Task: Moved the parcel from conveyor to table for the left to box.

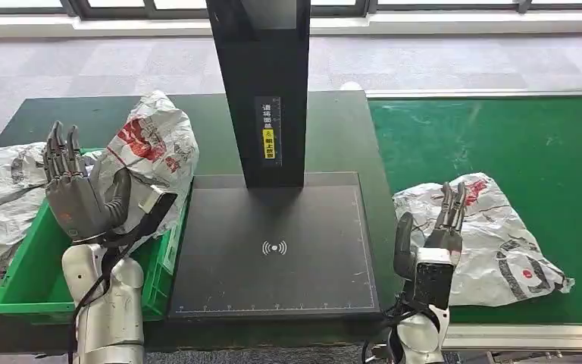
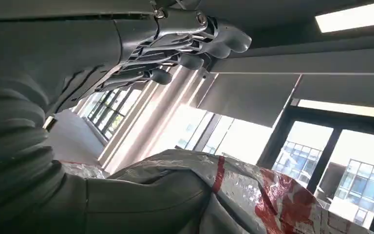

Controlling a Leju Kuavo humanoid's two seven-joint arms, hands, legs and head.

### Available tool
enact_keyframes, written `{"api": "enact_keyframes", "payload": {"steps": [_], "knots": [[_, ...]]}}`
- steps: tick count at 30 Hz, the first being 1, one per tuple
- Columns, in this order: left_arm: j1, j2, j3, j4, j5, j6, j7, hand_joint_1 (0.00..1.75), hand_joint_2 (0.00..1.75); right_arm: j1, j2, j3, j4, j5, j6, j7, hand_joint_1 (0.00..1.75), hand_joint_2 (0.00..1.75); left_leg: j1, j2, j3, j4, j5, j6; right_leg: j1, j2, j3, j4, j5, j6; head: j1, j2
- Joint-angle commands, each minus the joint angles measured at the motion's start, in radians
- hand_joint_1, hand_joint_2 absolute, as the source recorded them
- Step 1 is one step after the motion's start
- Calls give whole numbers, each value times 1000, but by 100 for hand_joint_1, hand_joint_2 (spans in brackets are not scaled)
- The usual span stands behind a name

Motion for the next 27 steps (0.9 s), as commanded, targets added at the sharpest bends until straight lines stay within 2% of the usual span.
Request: {"api": "enact_keyframes", "payload": {"steps": [1, 3, 11, 15, 16, 17, 18, 19, 20, 22, 25, 27], "knots": [[11, -7, -15, 14, -2, 0, 5, 0, 175, -30, 5, -85, 55, -1, 6, 1, 0, 0, 0, 6, 6, -2, -1, 2, 2, -7, 6, -3, -1, -2, 0, 0], [11, -7, -15, 14, -2, 0, 5, 0, 175, -30, 5, -85, 55, -1, 6, 1, 0, 0, 0, 2, 2, -1, 0, 1, 0, -3, 2, -1, 0, -1, 0, 0], [11, -7, -15, 14, -2, 0, 5, 0, 175, -30, 5, -85, 55, -1, 6, 1, 0, 0, 0, 5, 5, -2, -1, 2, 2, -6, 5, -3, 0, -2, 0, 0], [11, -7, -15, 14, -2, 0, 5, 0, 175, -30, 5, -85, 55, -1, 6, 1, 0, 0, -1, 2, 2, -1, 0, 1, 0, -3, 2, -1, 0, -1, 0, 0], [11, -7, -15, 14, -2, 0, 5, 0, 175, -30, 5, -85, 55, -1, 6, 1, 0, 0, 0, 6, 6, -3, -1, 2, 2, -7, 6, -3, 0, -2, 0, 0], [11, -7, -15, 14, -2, 0, 5, 0, 175, -30, 5, -85, 55, -1, 6, 1, 0, 0, 0, 3, 3, -1, 0, 1, 1, -4, 3, -1, 0, -1, 0, 0], [74, 98, 25, 137, -128, 0, 132, 0, 175, -32, 23, -127, 105, 26, 8, 1, 0, 0, -1, 5, 4, -2, 0, 2, 1, -5, 5, -2, 0, -2, 0, 0], [87, 179, -168, 167, -185, 0, 509, 0, 175, -31, 50, -178, 91, 69, 52, 1, 0, 0, 0, 4, 3, -1, 0, 1, 1, -4, 4, -2, 0, -1, 0, 0], [102, 158, -94, 143, -171, 0, 690, 0, 175, -27, 63, -207, 79, 89, 81, 1, 0, 0, -2, 5, 8, -6, 1, 1, -1, -2, 6, -4, 0, -1, 0, 0], [102, 123, -12, 128, -168, 0, 602, 0, 175, -31, 73, -227, 78, 102, 100, 1, 0, 0, -2, 6, 7, -6, 0, 1, -1, -1, 6, -4, 0, -2, 0, 0], [98, 93, 19, 118, -185, 0, 580, 0, 175, -38, 79, -236, 87, 111, 110, 1, 0, 0, 0, 8, 5, -2, -2, -1, 1, 4, 2, -1, 0, -2, 0, 0], [98, 93, 19, 118, -185, 0, 580, 0, 175, -38, 79, -236, 87, 111, 110, 1, 0, 0, 0, 7, 5, -3, -2, -1, 1, 1, 3, -2, -1, -3, 0, 0]]}}
